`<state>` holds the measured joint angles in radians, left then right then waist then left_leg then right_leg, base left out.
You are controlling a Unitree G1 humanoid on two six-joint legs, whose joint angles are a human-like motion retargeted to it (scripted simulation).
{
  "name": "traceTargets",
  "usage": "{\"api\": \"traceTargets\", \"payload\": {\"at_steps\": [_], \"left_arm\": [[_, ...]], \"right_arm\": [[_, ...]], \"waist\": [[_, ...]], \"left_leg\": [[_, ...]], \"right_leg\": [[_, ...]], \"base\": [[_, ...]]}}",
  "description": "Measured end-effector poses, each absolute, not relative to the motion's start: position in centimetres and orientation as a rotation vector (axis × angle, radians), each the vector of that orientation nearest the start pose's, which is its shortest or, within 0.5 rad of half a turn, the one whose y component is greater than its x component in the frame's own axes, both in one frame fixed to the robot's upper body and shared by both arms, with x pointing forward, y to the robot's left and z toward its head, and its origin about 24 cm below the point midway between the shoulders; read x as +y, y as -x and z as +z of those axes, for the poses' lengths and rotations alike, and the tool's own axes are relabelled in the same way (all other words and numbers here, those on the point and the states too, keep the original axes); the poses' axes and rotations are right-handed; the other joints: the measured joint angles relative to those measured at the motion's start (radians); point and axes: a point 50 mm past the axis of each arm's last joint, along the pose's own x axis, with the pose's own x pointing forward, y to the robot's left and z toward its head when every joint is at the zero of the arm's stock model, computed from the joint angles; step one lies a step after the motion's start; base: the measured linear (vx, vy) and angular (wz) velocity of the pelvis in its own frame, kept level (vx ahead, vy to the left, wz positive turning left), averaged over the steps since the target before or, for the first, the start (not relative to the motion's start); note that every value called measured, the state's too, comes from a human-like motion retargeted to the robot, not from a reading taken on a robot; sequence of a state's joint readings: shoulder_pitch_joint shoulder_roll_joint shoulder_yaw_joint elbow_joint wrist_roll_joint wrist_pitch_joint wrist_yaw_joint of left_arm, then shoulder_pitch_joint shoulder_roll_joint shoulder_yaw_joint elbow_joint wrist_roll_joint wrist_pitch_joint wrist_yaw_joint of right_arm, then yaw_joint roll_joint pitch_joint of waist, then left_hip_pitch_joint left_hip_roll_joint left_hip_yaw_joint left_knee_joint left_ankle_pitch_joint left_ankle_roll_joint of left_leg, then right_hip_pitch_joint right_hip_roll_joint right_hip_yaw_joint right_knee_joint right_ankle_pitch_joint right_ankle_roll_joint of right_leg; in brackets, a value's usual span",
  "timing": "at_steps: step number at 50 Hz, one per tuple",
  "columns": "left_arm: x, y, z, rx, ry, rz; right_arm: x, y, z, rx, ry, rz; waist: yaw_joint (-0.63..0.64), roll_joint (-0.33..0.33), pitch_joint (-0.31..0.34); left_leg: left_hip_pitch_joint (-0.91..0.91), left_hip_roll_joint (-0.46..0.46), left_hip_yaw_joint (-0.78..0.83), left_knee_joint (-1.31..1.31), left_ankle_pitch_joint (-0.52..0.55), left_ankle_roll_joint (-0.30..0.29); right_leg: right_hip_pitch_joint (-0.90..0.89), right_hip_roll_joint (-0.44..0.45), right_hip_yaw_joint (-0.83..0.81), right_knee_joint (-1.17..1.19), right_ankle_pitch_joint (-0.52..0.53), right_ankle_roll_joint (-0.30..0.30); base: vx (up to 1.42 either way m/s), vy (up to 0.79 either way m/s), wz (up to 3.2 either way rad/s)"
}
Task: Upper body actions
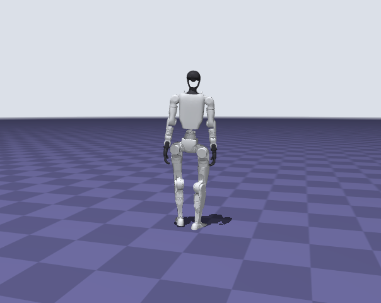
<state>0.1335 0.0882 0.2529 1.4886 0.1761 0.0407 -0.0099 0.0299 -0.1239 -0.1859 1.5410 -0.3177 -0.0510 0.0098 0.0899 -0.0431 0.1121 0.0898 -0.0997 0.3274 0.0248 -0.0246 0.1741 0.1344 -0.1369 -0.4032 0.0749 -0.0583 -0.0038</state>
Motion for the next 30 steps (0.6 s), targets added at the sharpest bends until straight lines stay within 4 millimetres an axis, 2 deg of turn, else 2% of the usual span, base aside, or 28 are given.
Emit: {"api": "traceTargets", "payload": {"at_steps": [6, 12, 30], "left_arm": [[19.2, 1.3, -18.0, 1.583, -0.058, 0.120], [19.2, 0.6, -18.1, 1.561, -0.050, 0.117], [19.6, 4.4, -17.7, 1.693, -0.048, 0.158]], "right_arm": [[-19.1, -2.5, -18.0, 1.460, 0.248, 0.130], [-18.9, -2.6, -18.0, 1.449, 0.297, 0.191], [-20.6, 0.7, -17.7, 1.580, 0.206, 0.037]], "waist": [[0.005, 0.001, 0.005], [0.010, -0.012, 0.000], [0.022, -0.034, -0.009]], "left_leg": [[0.000, -0.012, -0.007, -0.002, -0.022, 0.008], [-0.010, -0.024, -0.018, -0.001, -0.040, 0.011], [-0.016, -0.052, -0.029, 0.002, -0.092, 0.010]], "right_leg": [[0.007, -0.008, -0.016, -0.002, 0.008, 0.009], [0.010, -0.017, -0.038, -0.010, 0.010, 0.019], [0.013, -0.041, -0.052, -0.009, 0.013, 0.039]], "base": [[0.03, 0.05, 0.04], [0.01, 0.01, 0.03], [0.00, 0.00, 0.00]]}}
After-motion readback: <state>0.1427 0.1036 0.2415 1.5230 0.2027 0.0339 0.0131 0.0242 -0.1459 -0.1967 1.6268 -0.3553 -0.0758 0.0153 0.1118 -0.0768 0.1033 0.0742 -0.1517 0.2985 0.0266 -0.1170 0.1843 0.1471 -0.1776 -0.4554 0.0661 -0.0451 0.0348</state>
